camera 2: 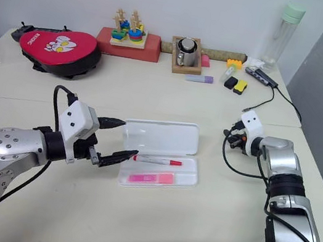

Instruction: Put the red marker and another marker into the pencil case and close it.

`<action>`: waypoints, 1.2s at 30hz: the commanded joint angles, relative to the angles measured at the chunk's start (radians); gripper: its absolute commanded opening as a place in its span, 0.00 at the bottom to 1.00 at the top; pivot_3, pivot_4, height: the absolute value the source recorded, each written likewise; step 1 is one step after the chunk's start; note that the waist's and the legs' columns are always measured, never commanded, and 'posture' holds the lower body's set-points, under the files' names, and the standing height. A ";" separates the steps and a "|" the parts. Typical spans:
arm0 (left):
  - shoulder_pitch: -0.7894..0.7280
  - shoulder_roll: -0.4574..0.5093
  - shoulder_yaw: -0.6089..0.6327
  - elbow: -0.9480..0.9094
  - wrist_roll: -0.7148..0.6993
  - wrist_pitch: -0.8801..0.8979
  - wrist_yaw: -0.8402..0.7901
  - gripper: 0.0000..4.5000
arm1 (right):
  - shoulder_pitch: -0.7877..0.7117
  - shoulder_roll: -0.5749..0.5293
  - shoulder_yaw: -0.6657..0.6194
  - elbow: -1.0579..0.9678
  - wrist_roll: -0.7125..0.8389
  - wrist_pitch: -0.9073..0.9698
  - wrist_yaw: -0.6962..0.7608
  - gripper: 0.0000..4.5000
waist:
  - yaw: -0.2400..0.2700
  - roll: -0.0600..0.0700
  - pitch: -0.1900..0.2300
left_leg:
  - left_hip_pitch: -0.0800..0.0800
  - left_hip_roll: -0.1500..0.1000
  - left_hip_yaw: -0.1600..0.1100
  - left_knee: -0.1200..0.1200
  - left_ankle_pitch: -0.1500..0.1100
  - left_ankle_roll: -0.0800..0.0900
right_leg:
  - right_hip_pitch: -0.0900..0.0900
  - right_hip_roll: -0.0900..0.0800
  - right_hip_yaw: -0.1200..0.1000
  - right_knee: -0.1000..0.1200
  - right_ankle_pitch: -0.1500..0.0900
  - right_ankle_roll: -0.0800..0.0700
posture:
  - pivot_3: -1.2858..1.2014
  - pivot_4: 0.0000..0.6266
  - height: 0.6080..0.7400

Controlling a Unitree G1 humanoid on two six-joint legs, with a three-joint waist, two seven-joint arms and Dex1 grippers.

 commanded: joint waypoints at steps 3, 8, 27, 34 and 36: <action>0.005 0.005 0.015 -0.017 0.000 -0.013 0.003 1.00 | 0.062 -0.110 0.028 -0.220 0.050 0.008 0.180 0.06 | 0.003 0.000 0.000 | -0.001 0.000 0.000 -0.001 0.000 0.000 | 0.000 0.000 0.000 -0.001 0.000 0.000 | 0.52 0.24 1.00; 0.008 0.011 0.022 -0.007 0.004 -0.021 -0.007 1.00 | 0.144 -0.202 0.049 -0.406 0.106 -0.030 0.339 0.06 | 0.004 0.000 0.000 | -0.002 0.000 0.000 -0.001 0.000 0.000 | -0.001 0.000 -0.001 -0.002 -0.001 0.001 | 0.52 0.24 1.00; -0.022 0.020 0.003 0.042 0.030 -0.055 -0.028 1.00 | 0.289 -0.219 0.196 -0.843 0.189 -0.048 0.419 0.06 | 0.007 0.001 0.001 | -0.002 0.000 0.000 0.000 0.000 0.000 | -0.001 0.000 -0.001 -0.001 -0.001 0.002 | 0.52 0.24 1.00; -0.020 0.020 -0.002 0.048 0.041 -0.064 -0.029 1.00 | 0.273 -0.175 0.251 -0.801 0.135 -0.092 0.382 0.06 | 0.006 0.001 0.001 | -0.002 0.000 0.000 0.000 0.000 0.000 | -0.001 0.000 -0.001 -0.002 -0.001 0.002 | 0.52 0.24 1.00; -0.019 0.020 0.000 0.048 0.045 -0.066 -0.029 1.00 | 0.272 -0.167 0.261 -0.793 0.122 -0.102 0.373 0.06 | 0.007 0.001 0.001 | -0.002 0.000 0.000 0.000 0.000 0.000 | -0.001 0.000 -0.001 -0.002 -0.001 0.002 | 0.52 0.24 1.00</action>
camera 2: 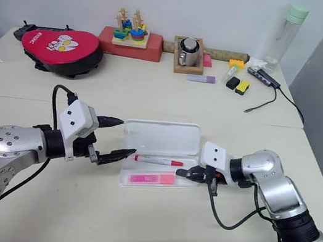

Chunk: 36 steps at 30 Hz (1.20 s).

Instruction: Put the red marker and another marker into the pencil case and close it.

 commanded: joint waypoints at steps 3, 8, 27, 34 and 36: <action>-0.007 0.008 0.013 -0.013 0.010 -0.020 0.000 1.00 | -0.022 0.013 0.013 0.001 -0.027 -0.027 -0.026 0.06 | 0.000 0.000 0.000 | 0.000 0.000 0.000 0.000 0.000 0.000 | 0.000 0.000 0.000 0.000 0.000 0.000 | 0.52 0.24 1.00; -0.002 0.008 0.017 -0.016 0.012 -0.019 0.001 1.00 | -0.021 0.009 0.011 0.008 -0.030 -0.032 -0.022 0.13 | 0.001 0.000 0.000 | 0.000 0.000 0.000 0.000 0.000 0.000 | 0.000 0.000 0.000 0.000 0.000 0.000 | 0.52 0.24 1.00; -0.028 -0.005 0.095 -0.015 -0.065 0.024 0.014 1.00 | -0.095 -0.037 -0.128 -0.053 0.148 0.113 0.029 0.99 | 0.000 0.000 0.000 | 0.000 0.000 0.000 0.000 0.000 0.000 | 0.000 0.000 0.000 0.001 0.000 0.000 | 0.52 0.24 1.00; -0.041 0.031 0.155 0.024 -0.078 0.033 -0.004 1.00 | -0.170 -0.059 -0.147 0.078 0.123 0.106 0.001 0.95 | 0.000 0.000 0.000 | 0.000 0.000 0.000 0.000 0.000 0.000 | 0.000 0.000 -0.001 0.001 0.000 0.000 | 0.52 0.24 1.00; -0.040 0.034 0.170 0.025 -0.090 0.036 -0.009 1.00 | -0.189 -0.054 -0.144 0.127 0.102 0.088 -0.020 0.87 | -0.001 0.000 0.000 | 0.000 0.000 0.000 0.000 0.000 0.000 | 0.000 0.000 0.000 0.001 0.000 0.000 | 0.52 0.24 1.00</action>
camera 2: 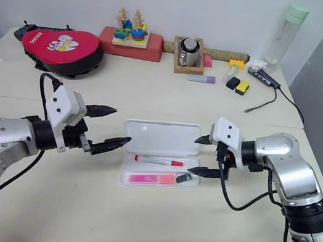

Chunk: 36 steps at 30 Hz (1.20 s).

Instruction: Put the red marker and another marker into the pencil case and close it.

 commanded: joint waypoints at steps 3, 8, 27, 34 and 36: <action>0.000 0.031 0.083 -0.016 -0.052 0.006 -0.029 1.00 | -0.069 -0.004 -0.024 0.138 -0.060 -0.098 -0.041 0.72 | 0.000 0.000 0.000 | 0.000 0.000 0.000 0.000 0.000 0.000 | 0.000 0.000 0.000 0.000 0.000 0.000 | 0.52 0.24 1.00; 0.012 0.053 0.107 -0.014 -0.072 0.010 -0.045 1.00 | -0.120 0.014 -0.020 0.252 -0.104 -0.179 -0.053 0.46 | -0.001 0.000 0.000 | -0.001 0.000 0.000 -0.001 0.000 0.000 | -0.001 0.000 0.000 0.000 0.000 0.000 | 0.52 0.24 1.00; 0.146 0.192 0.197 -0.069 -0.233 0.100 -0.211 1.00 | -0.346 0.282 0.038 0.785 -0.256 -0.503 -0.099 0.01 | -0.006 0.001 0.001 | -0.001 0.000 0.001 -0.001 0.000 0.000 | -0.003 0.000 0.001 0.002 -0.001 -0.002 | 0.52 0.24 1.00; 0.154 0.191 0.201 -0.070 -0.229 0.100 -0.207 1.00 | -0.373 0.310 0.033 0.813 -0.266 -0.541 -0.050 0.01 | -0.005 0.001 0.001 | -0.001 0.000 0.001 -0.002 0.000 0.000 | -0.003 0.000 0.001 0.001 0.001 -0.006 | 0.52 0.24 1.00; 0.158 0.188 0.202 -0.068 -0.224 0.098 -0.201 1.00 | -0.337 0.290 0.043 0.696 -0.236 -0.495 0.027 0.01 | -0.005 0.001 0.001 | -0.001 0.001 0.001 -0.002 0.000 0.000 | -0.003 0.000 0.000 0.002 0.001 -0.006 | 0.52 0.24 1.00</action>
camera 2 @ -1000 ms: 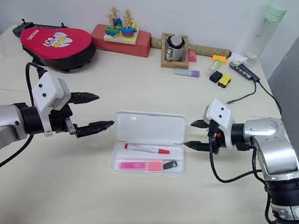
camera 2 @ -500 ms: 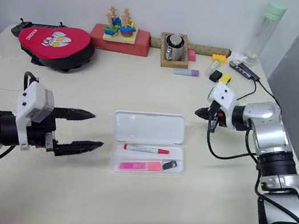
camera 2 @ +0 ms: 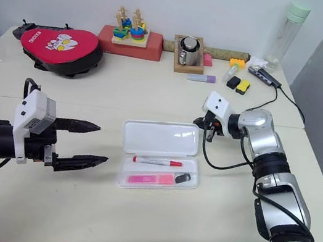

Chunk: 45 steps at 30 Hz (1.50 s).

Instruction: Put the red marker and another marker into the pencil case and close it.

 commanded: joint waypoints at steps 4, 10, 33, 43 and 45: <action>-0.002 -0.003 0.018 -0.003 0.004 -0.021 0.021 1.00 | 0.064 -0.051 0.014 -0.315 0.063 0.113 0.180 0.01 | 0.001 0.000 0.000 | 0.000 0.000 -0.001 0.000 0.000 0.000 | 0.000 0.000 -0.001 0.000 0.000 0.000 | 0.52 0.24 1.00; -0.014 -0.007 -0.002 0.010 0.013 -0.034 0.029 1.00 | 0.128 -0.096 0.031 -0.497 0.087 0.203 0.239 0.01 | 0.002 0.000 0.000 | 0.000 0.000 -0.001 0.000 0.000 0.000 | 0.000 0.000 -0.001 0.000 -0.001 0.001 | 0.52 0.24 1.00; 0.041 -0.007 0.002 -0.031 -0.012 -0.017 0.030 1.00 | 0.235 -0.081 0.123 -0.845 0.162 0.425 0.201 0.01 | 0.003 0.001 0.000 | 0.000 0.000 -0.001 0.000 0.000 0.000 | 0.000 0.000 -0.001 0.000 -0.003 0.004 | 0.52 0.24 1.00; 0.061 0.004 0.024 -0.039 -0.022 -0.011 0.031 1.00 | 0.306 -0.031 0.179 -0.905 0.168 0.521 0.112 0.01 | 0.003 0.000 0.000 | 0.000 0.000 -0.001 0.000 0.000 0.000 | 0.000 0.000 -0.001 0.000 -0.003 0.004 | 0.52 0.24 1.00; 0.061 0.008 0.027 -0.036 -0.023 -0.010 0.028 1.00 | 0.316 -0.030 0.181 -0.908 0.173 0.551 0.099 0.01 | 0.003 0.000 0.000 | 0.000 0.000 -0.001 0.000 0.000 0.000 | 0.000 0.000 -0.001 0.000 -0.003 0.004 | 0.52 0.24 1.00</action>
